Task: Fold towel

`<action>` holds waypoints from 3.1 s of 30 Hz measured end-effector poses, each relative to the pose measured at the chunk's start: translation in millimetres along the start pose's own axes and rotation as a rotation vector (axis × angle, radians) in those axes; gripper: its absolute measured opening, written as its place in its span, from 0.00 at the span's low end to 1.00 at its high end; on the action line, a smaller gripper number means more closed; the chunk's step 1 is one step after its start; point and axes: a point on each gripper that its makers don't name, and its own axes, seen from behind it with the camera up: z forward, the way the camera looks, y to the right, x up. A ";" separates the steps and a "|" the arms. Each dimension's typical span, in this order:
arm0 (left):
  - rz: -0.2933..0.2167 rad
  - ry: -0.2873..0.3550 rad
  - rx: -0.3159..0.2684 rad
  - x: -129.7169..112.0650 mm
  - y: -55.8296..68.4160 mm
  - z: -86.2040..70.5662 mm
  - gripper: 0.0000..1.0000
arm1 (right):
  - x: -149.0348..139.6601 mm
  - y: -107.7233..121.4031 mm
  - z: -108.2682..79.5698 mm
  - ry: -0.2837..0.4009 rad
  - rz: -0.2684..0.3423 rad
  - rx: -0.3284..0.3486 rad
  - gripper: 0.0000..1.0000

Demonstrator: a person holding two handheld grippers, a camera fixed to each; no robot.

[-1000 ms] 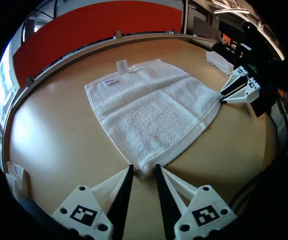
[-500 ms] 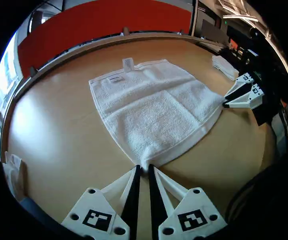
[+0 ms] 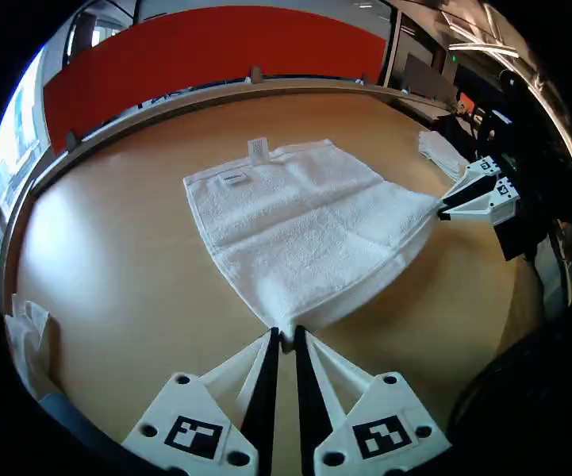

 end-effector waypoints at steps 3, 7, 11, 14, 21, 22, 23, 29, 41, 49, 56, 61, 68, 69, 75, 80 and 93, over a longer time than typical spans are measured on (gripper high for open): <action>-0.006 0.008 0.004 6.2 0.4 -8.5 0.13 | 8.3 -1.4 -7.3 0.015 -0.006 0.003 0.15; -0.017 0.016 0.010 13.6 1.1 -19.4 0.13 | 19.0 -3.5 -18.5 0.031 -0.017 0.004 0.15; -0.031 0.029 0.014 22.5 2.5 -31.7 0.13 | 30.6 -4.8 -30.2 0.050 -0.030 0.003 0.15; -0.043 0.036 0.012 28.6 5.2 -41.4 0.13 | 38.7 -4.7 -39.1 0.063 -0.038 0.000 0.15; -0.048 0.044 0.011 40.6 11.7 -62.0 0.13 | 51.2 -5.3 -57.6 0.079 -0.049 0.003 0.15; -0.047 0.044 0.012 41.4 12.3 -64.3 0.13 | 52.1 -6.0 -59.4 0.079 -0.051 0.004 0.15; -0.045 0.043 0.013 42.1 12.8 -66.5 0.13 | 52.9 -6.6 -61.3 0.079 -0.052 0.006 0.15; -0.047 0.039 0.014 44.8 17.3 -78.1 0.13 | 59.0 -9.3 -69.6 0.086 -0.046 0.010 0.15; -0.068 0.039 0.006 46.4 29.2 -98.8 0.13 | 66.1 -11.1 -83.5 0.090 -0.055 0.017 0.15; -0.061 0.045 0.007 50.5 28.6 -101.2 0.13 | 66.9 -13.7 -86.2 0.090 -0.058 0.025 0.15; -0.067 0.045 0.000 49.7 29.7 -96.2 0.13 | 66.4 -15.0 -85.1 0.089 -0.058 0.028 0.15; -0.066 0.042 -0.006 48.4 30.9 -93.0 0.13 | 65.5 -13.8 -83.9 0.089 -0.053 0.027 0.15; -0.069 0.044 -0.010 49.3 30.3 -89.2 0.12 | 65.1 -14.5 -81.4 0.089 -0.047 0.028 0.15; -0.069 0.045 -0.011 49.8 30.1 -89.0 0.11 | 65.2 -14.8 -81.3 0.089 -0.046 0.028 0.15; -0.062 0.049 -0.015 55.4 28.3 -90.3 0.11 | 64.8 -14.6 -80.3 0.087 -0.045 0.027 0.15; -0.063 0.053 -0.013 59.4 24.0 -90.0 0.11 | 62.6 -13.4 -78.6 0.081 -0.042 0.027 0.15; -0.057 0.068 0.010 77.1 2.2 -69.8 0.11 | 60.8 -0.8 -56.2 0.053 -0.037 0.022 0.15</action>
